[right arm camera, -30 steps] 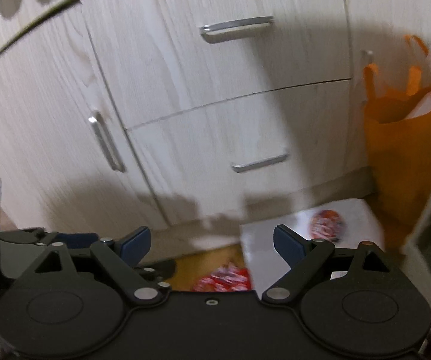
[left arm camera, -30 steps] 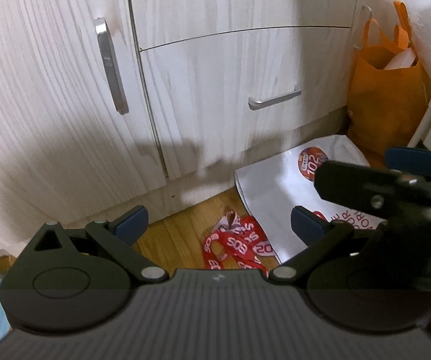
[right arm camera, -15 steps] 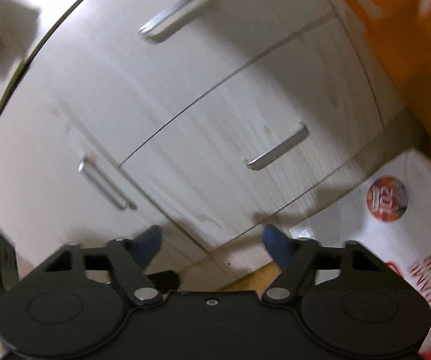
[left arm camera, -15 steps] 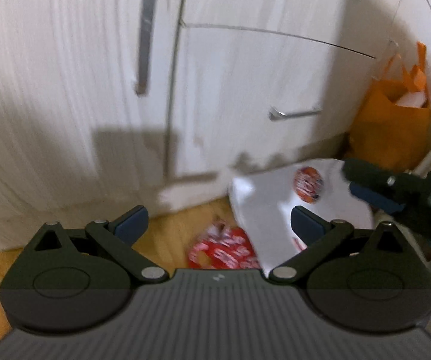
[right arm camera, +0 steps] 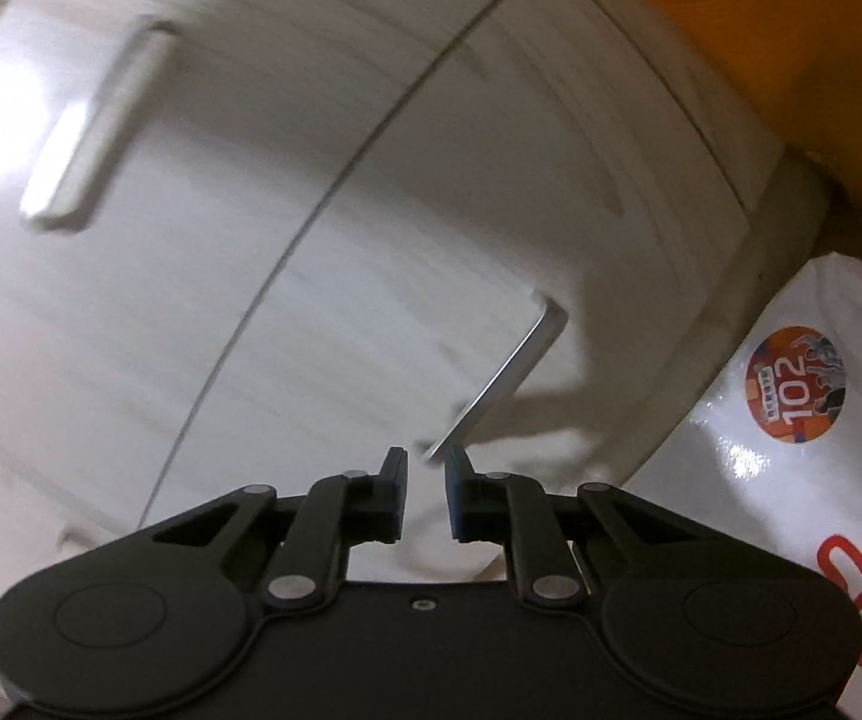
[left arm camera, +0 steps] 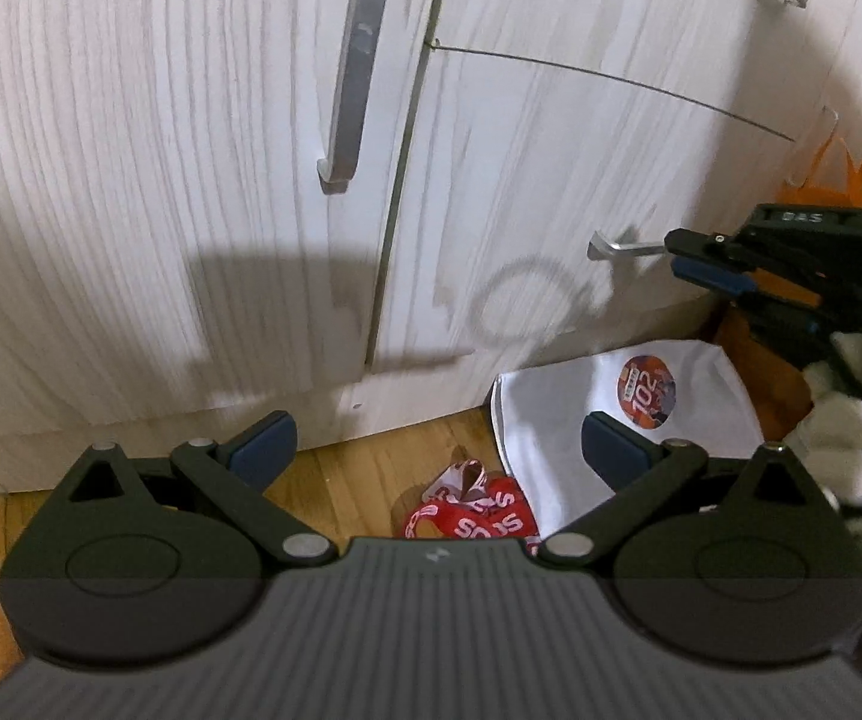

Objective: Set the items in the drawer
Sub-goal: 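Hook the right tool fingers behind the lower drawer handle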

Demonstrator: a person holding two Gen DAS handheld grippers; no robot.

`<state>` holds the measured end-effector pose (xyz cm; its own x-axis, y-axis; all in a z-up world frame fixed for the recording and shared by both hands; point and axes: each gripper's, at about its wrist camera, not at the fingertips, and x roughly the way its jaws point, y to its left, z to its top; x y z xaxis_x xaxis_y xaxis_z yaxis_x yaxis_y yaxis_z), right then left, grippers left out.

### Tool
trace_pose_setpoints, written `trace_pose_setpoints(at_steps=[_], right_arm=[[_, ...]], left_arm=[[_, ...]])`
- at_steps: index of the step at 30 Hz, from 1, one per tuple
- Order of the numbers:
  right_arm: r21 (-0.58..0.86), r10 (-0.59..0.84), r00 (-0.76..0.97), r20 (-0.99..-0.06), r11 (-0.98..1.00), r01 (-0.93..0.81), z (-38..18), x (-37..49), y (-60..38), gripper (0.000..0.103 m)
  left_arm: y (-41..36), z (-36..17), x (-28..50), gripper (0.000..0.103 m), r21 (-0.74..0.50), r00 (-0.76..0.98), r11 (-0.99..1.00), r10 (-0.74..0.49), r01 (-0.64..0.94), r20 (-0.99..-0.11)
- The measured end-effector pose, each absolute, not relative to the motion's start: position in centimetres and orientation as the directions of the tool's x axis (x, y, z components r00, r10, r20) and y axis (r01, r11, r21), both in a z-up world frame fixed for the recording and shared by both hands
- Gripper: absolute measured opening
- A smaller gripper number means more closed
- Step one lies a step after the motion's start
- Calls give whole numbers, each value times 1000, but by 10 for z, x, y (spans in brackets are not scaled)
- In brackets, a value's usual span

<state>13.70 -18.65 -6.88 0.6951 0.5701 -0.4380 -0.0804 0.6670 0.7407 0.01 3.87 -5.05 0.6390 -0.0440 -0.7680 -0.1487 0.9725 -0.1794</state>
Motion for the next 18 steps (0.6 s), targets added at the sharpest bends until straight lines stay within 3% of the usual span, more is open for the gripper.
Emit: trace_pose_setpoints(at_steps=[18], right_arm=[[569,391,636,-665,817,93,-44,191,-162,33]], left_arm=[[39,-54,1,103,-177,633,967,-23,-181,-773]])
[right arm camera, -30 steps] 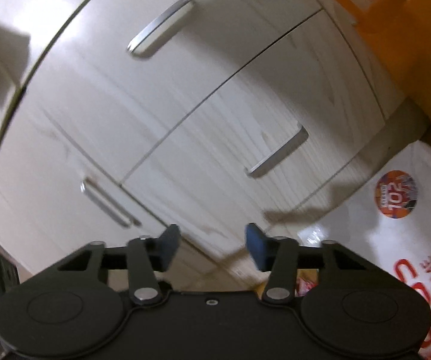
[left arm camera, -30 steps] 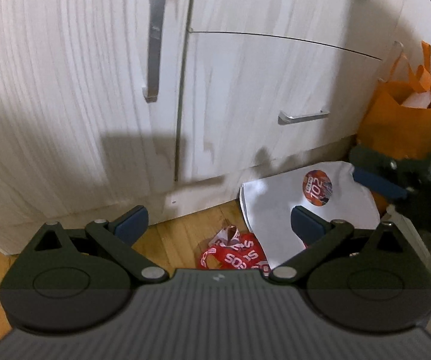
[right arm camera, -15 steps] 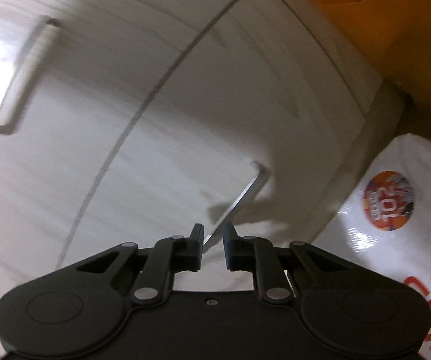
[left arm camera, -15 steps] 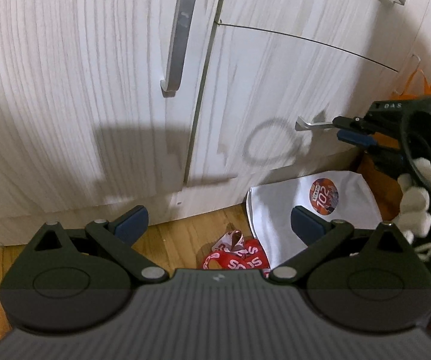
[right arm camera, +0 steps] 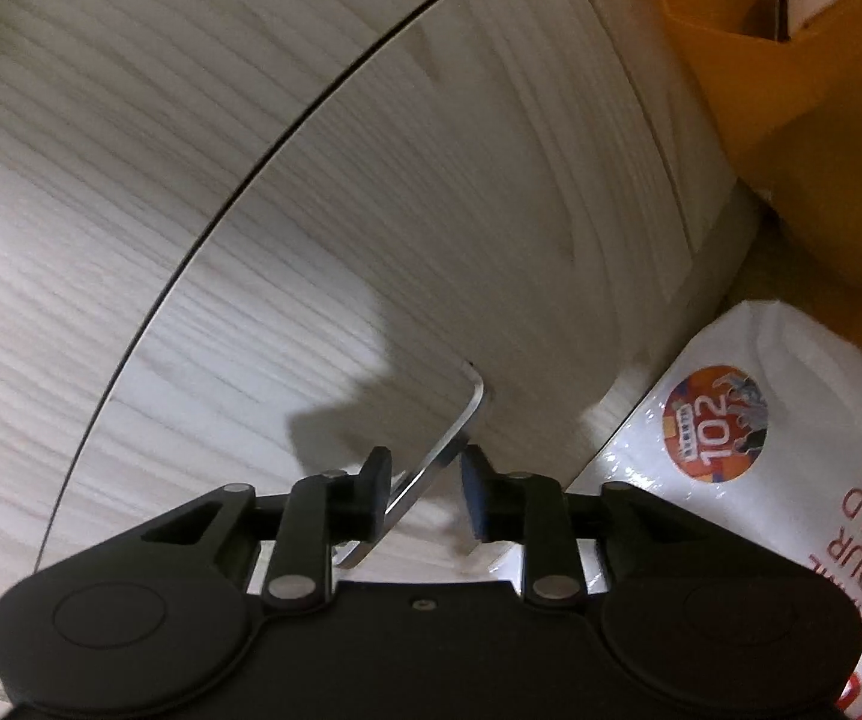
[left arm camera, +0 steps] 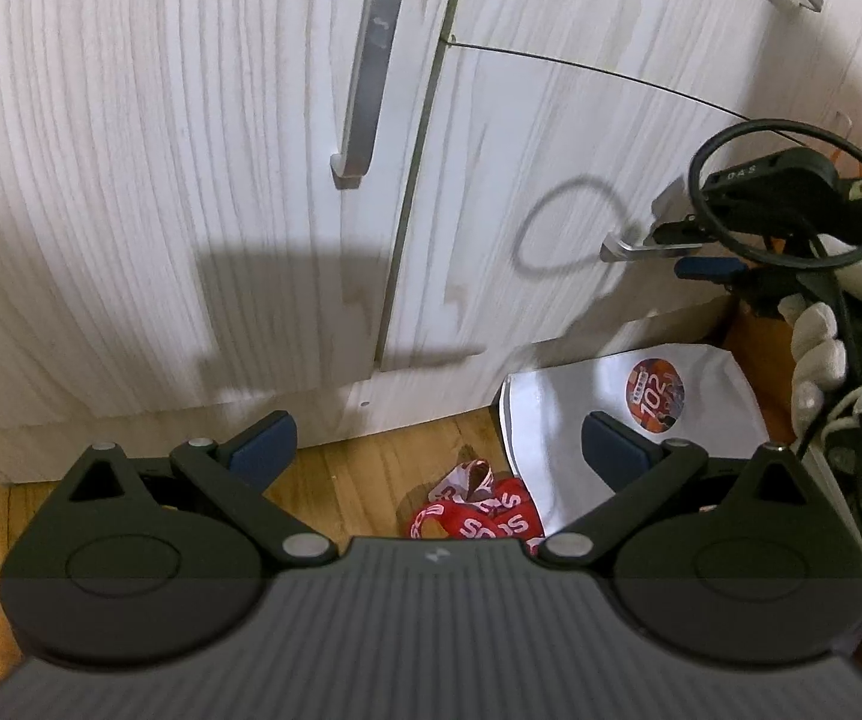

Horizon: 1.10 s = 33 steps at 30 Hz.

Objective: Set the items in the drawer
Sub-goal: 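Hook the right tool fingers behind the lower drawer handle, then pull the lower drawer open by its handle with the right tool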

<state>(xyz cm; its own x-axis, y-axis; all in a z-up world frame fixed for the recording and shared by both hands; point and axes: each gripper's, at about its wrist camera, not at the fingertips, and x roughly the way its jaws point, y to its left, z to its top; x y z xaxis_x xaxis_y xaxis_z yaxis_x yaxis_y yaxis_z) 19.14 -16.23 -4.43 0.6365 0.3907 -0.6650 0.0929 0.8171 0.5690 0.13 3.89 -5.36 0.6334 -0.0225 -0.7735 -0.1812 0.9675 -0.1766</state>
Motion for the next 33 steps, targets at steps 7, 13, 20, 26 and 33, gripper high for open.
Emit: trace_pose_setpoints(at_steps=[7,13,20,26,33], right_arm=[[385,306,607,-734,923,0,-30,197,-152,53],[289,266,578,-772,956,-53,-22,196,-147,53],[242,243,569,-786,967,-79,-24,183,-153,53],[228,248,564,-787,968,-107,-24,163,-167,53],[249,287,544,-788,958,-144,-27,143,-190,53]], left_arm=[[36,-60,6,103,-166,627,970,-17,-180,-779],[38,-54,6,103,-167,642,970,-17,-174,-767],[51,-46,-3,103,-332,717,940,-182,-73,-673],[43,-37,-4,103,-172,747,982,-55,-80,-663],[61,-34,-8,103,-239,794,970,-109,-47,-598]])
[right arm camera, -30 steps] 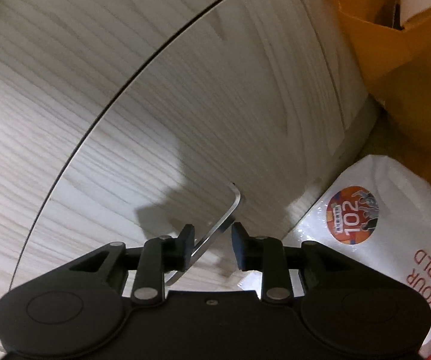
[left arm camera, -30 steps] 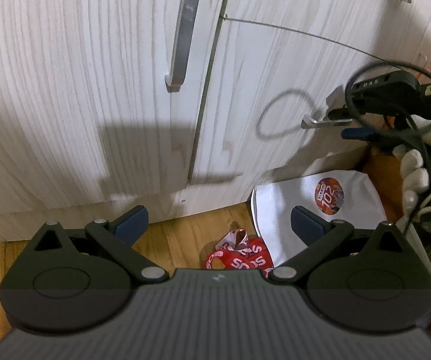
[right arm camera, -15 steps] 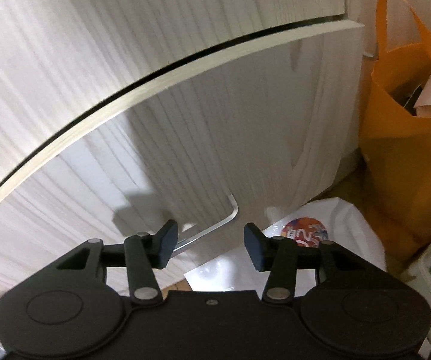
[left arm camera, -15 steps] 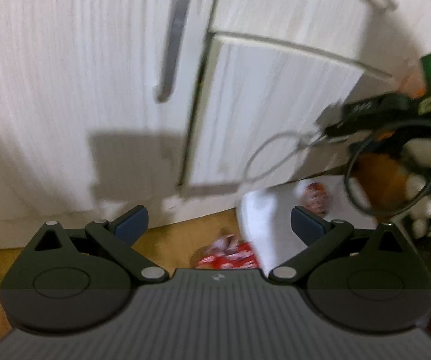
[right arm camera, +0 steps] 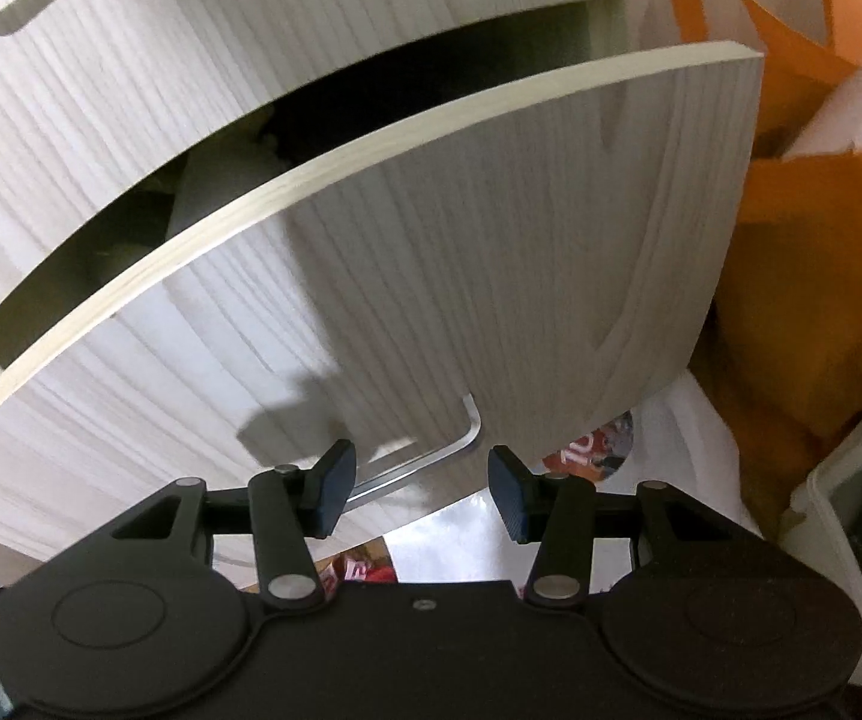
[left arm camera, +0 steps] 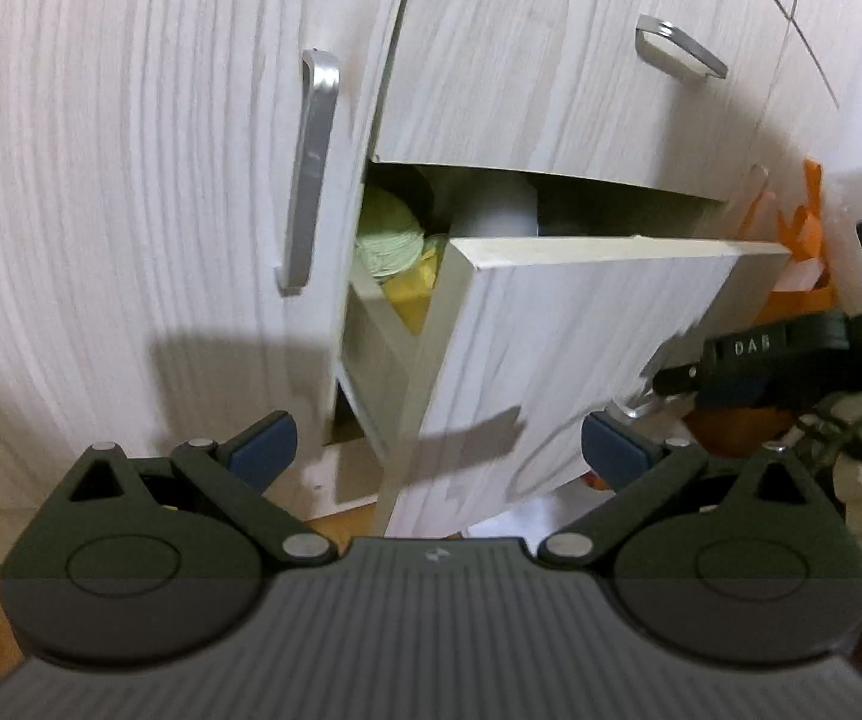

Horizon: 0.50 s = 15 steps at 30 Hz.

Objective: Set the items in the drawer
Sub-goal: 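Pull the lower drawer open by its handle with the right tool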

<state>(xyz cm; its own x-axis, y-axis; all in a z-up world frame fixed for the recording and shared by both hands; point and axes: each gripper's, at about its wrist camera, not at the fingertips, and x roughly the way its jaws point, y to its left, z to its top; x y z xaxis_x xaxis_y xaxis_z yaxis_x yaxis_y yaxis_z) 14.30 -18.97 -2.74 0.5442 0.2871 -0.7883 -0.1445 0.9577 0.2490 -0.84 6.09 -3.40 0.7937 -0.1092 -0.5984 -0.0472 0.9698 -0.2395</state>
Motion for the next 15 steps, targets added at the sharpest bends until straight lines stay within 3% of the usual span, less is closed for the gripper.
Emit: trace_pose_setpoints(at_steps=[5,9,12,15], right_arm=[[225,275,546,-792,961,-158,-28,132,-196,53],[190,249,553,-795,968,-163,-29,128,-195,53],[185,243,548,-801,970,-160,-31,129,-196,53],[173,231,538,-811,972,-156,-24,130,-193,53]], left_arm=[[51,-46,6,103,-93,845,989,46,-113,-533],[58,-57,12,103,-208,830,973,-37,-96,-556],[62,-60,14,100,-250,846,967,-94,-48,-525],[61,-59,19,72,-264,852,963,-180,51,-491]])
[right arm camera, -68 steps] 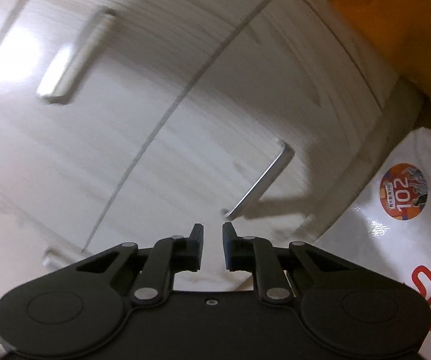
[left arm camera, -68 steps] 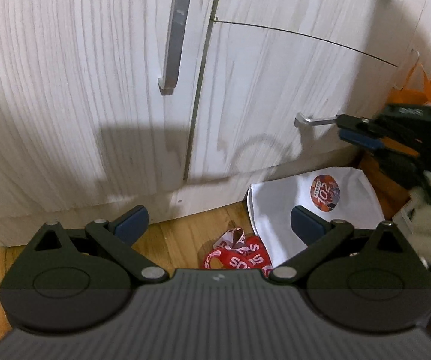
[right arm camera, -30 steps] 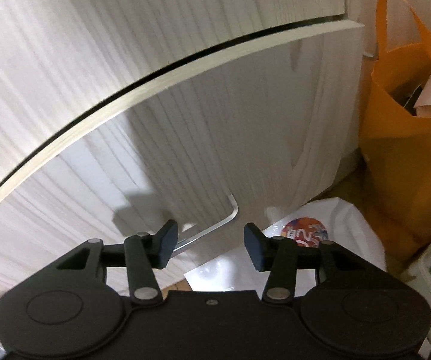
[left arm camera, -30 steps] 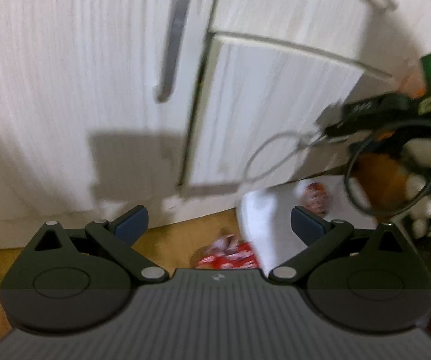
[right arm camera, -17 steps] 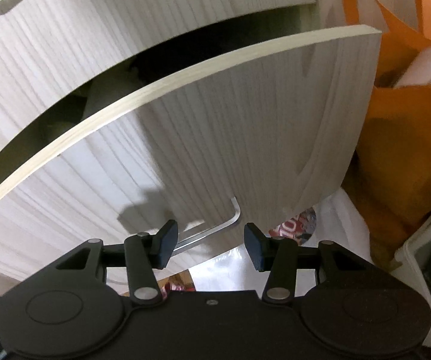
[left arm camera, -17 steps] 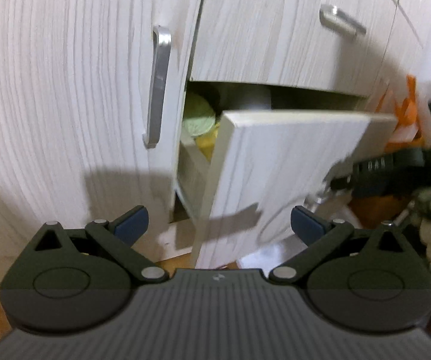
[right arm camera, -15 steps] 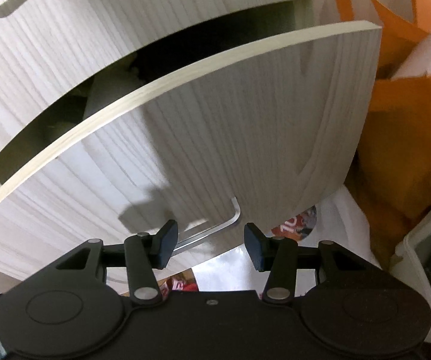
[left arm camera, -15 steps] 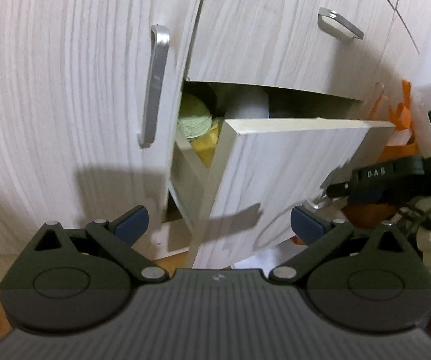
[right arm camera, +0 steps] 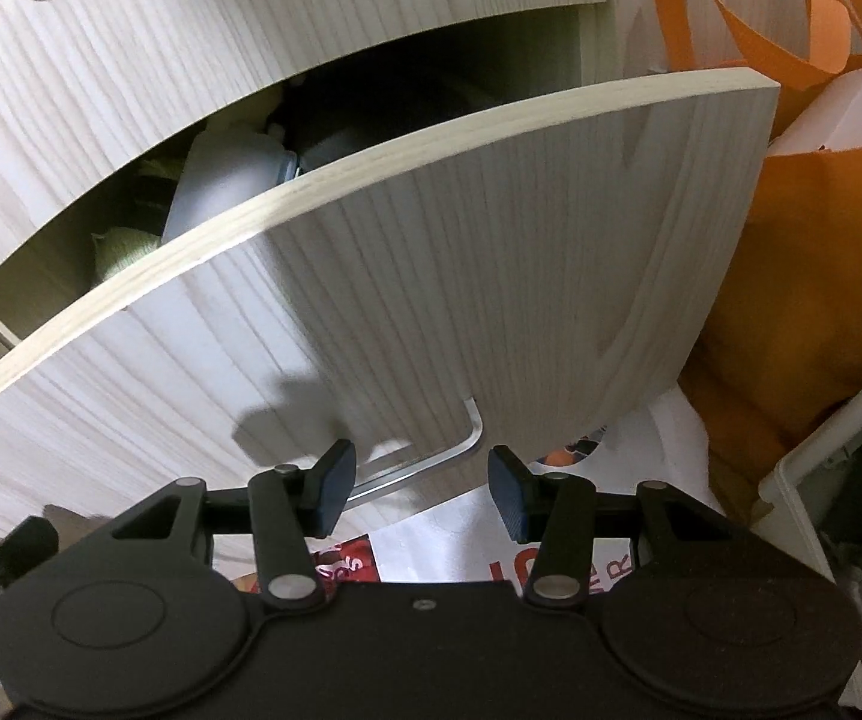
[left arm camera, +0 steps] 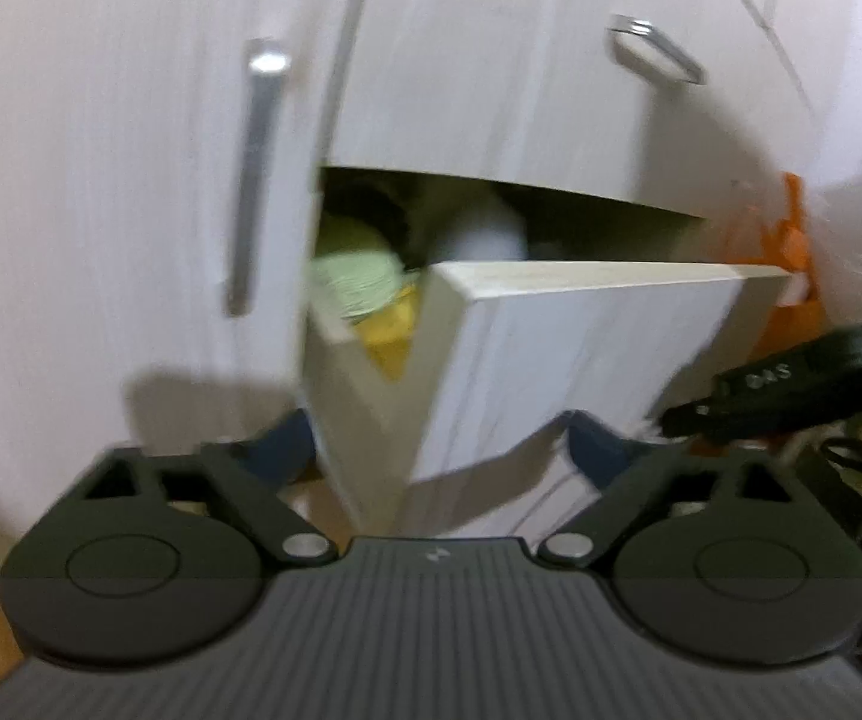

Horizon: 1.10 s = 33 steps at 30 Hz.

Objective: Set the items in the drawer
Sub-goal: 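Pull the lower drawer open by its handle with the right tool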

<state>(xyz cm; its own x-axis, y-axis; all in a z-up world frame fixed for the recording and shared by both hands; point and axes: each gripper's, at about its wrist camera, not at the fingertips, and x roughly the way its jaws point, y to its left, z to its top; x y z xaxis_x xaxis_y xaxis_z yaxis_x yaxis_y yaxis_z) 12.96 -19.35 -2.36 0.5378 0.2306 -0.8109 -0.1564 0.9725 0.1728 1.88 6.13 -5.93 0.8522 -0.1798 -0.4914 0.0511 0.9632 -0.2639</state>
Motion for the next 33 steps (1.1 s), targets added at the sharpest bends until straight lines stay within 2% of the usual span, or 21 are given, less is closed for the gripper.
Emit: trace_pose_setpoints(at_steps=[2,5,10,12,15,16,17,18,19,20,24,28,33], right_arm=[[162,220,522,-824,975,-154,-4,126,-189,53],[146,200,488,-849,978,-146,0,133,-186,53],[134,168,426,-889,985,-108,5,146,-184,56],[193,198,397,-896,980,-52,4,147,-191,63],[420,360,393,-846,904,76,-14,137,-221,62],[490,411,396,-821,864,118,-20,134,-231,60],[557,463,406,-788,816,153,-27,131,-241,53],[626,517,426,-743,761,168,-35,126,-249,40],[687,563,450,-694,705,177,-41,121,-255,32],[731,594,474,-650,659,178,-46,116,-259,19],[754,591,537,-602,641,139,-51,102,-259,19],[760,602,551,-578,643,95,-56,93,-255,19],[707,573,546,-611,705,53,-49,95,-243,22]], left_arm=[[60,-62,23,73,-282,844,953,-239,109,-481],[45,-62,20,73,-168,845,976,-203,137,-495],[49,-64,25,73,-203,844,966,-239,158,-481],[48,-64,24,73,-202,845,965,-246,167,-474],[47,-66,25,73,-170,848,970,-235,174,-476],[48,-67,26,73,-161,847,971,-232,175,-478],[50,-68,27,73,-160,846,971,-233,176,-480],[50,-66,28,73,-163,844,970,-237,179,-481],[51,-64,26,73,-165,841,969,-244,186,-483],[49,-61,25,73,-155,837,968,-250,199,-487],[50,-63,22,73,-80,834,972,-231,222,-501],[54,-66,36,75,-114,819,963,-266,243,-508],[54,-62,27,75,-118,807,958,-283,261,-518]])
